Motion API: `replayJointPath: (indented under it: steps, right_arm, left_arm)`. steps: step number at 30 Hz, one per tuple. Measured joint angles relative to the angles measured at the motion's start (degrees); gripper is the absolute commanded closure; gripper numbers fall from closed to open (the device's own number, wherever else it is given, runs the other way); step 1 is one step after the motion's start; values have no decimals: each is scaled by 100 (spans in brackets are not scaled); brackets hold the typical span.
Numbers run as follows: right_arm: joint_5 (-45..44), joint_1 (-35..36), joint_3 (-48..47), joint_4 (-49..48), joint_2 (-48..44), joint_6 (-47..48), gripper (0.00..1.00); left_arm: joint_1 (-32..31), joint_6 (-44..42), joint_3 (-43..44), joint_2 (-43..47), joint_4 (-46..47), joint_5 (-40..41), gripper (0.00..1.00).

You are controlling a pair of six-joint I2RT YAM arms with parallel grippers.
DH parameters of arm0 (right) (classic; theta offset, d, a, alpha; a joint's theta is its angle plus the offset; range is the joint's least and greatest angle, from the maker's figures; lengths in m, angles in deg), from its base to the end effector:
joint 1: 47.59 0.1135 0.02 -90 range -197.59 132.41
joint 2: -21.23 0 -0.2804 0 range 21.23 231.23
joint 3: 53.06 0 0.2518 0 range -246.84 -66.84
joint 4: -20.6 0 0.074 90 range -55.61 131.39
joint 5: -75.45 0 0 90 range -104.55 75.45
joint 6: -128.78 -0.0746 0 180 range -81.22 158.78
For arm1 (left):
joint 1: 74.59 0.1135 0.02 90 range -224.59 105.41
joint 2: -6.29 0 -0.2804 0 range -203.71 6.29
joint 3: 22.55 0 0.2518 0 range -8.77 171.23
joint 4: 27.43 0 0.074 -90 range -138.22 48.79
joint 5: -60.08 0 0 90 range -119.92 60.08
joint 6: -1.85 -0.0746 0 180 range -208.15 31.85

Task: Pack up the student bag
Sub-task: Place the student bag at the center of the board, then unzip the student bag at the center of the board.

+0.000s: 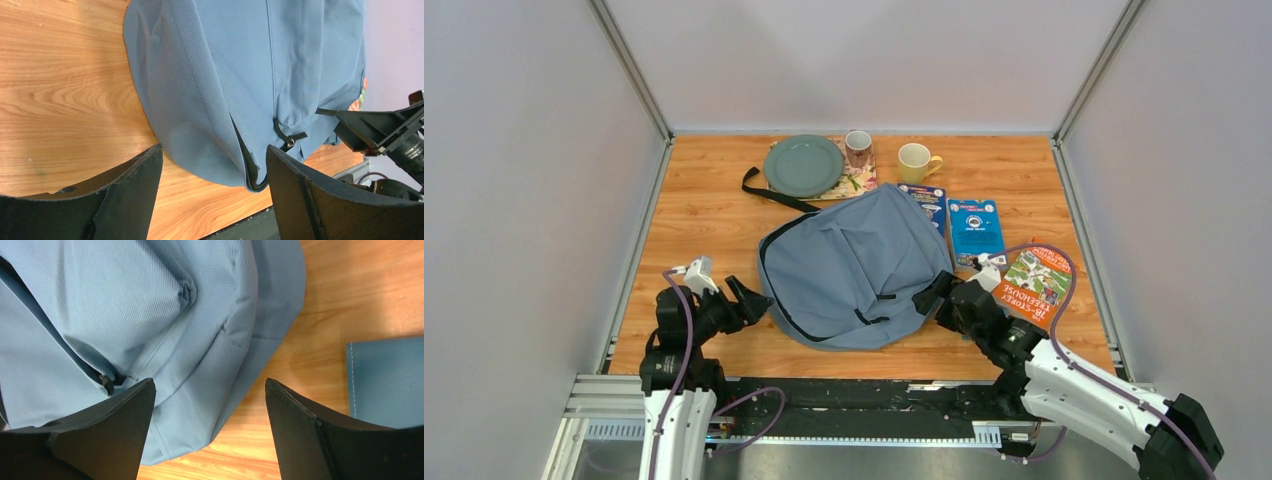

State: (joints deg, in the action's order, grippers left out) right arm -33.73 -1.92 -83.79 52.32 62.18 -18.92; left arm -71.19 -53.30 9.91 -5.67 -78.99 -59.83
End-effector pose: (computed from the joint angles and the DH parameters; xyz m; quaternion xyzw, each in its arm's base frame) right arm 0.1318 0.0998 0.1560 0.1618 0.8885 0.2207 0.3683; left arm 0.1024 -0.0312 0.1882 -0.1556 0.8363 -0.3451 0.3966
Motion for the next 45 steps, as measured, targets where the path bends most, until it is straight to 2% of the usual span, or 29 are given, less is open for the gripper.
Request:
replayJointPath:
  steps: [3, 4, 6, 7, 9, 11, 12, 13, 14, 17, 20, 25, 29, 32, 36, 38, 43, 45]
  right_arm:
    - [251, -306, 0, -184, 66, 66, 25]
    - [348, -396, 0, -240, 101, 81, 31]
    - [468, -496, 0, -282, 155, 138, 37]
    - [509, -525, 2, -284, 177, 166, 47]
    - [566, -570, 11, -304, 203, 195, 58]
    - [625, -605, 48, -387, 203, 190, 80]
    - [643, -612, 85, -466, 192, 151, 85]
    - [656, -612, 136, -544, 166, 120, 95]
    - [675, -612, 195, -621, 133, 68, 98]
    - [708, -614, 420, -863, -28, -116, 100]
    - [763, -619, 544, -999, -138, -234, 100]
    - [717, -450, 734, -1180, -280, -437, 100]
    - [365, 2, 887, -1169, -511, -678, 100]
    - [107, 245, 916, -1152, -551, -820, 100]
    - [-98, 376, 909, -1161, -378, -874, 100]
    - [-155, 400, 879, -1161, -208, -879, 100]
    - [-210, 431, 767, -1163, 94, -881, 100]
    - [-236, 455, 767, -1163, 83, -892, 100]
  left_arm:
    - [0, -4, -4, -31, 31, 4, 17]
    - [0, -7, 0, -50, 31, 4, 17]
    - [0, -9, 0, -70, 28, 4, 17]
    - [0, -7, 0, -66, 31, 0, 17]
    - [2, -4, 17, -31, 26, -20, 17]
    - [0, -11, 92, 9, 15, -92, 17]
    - [0, -28, 188, 13, -39, -138, 17]
    - [0, -48, 334, 13, -114, -173, 16]
    - [2, -94, 564, 4, -208, -197, 16]
    - [-55, -210, 1438, -109, -387, -212, 16]
    - [-85, -142, 1915, -197, -17, -444, 16]
    - [-90, 275, 1346, -382, 726, -815, 18]
    - [-101, 389, 863, -688, 782, -852, 18]
    - [-203, 372, 822, -925, 804, -826, 19]
    - [-962, 345, 822, -1248, 960, -422, 21]
    - [-1864, 330, 826, -1539, 1113, 9, 23]
    - [-4962, 280, 848, -2680, 1443, 2079, 24]
    - [-5608, 319, 852, -3187, 1641, 2675, 24]
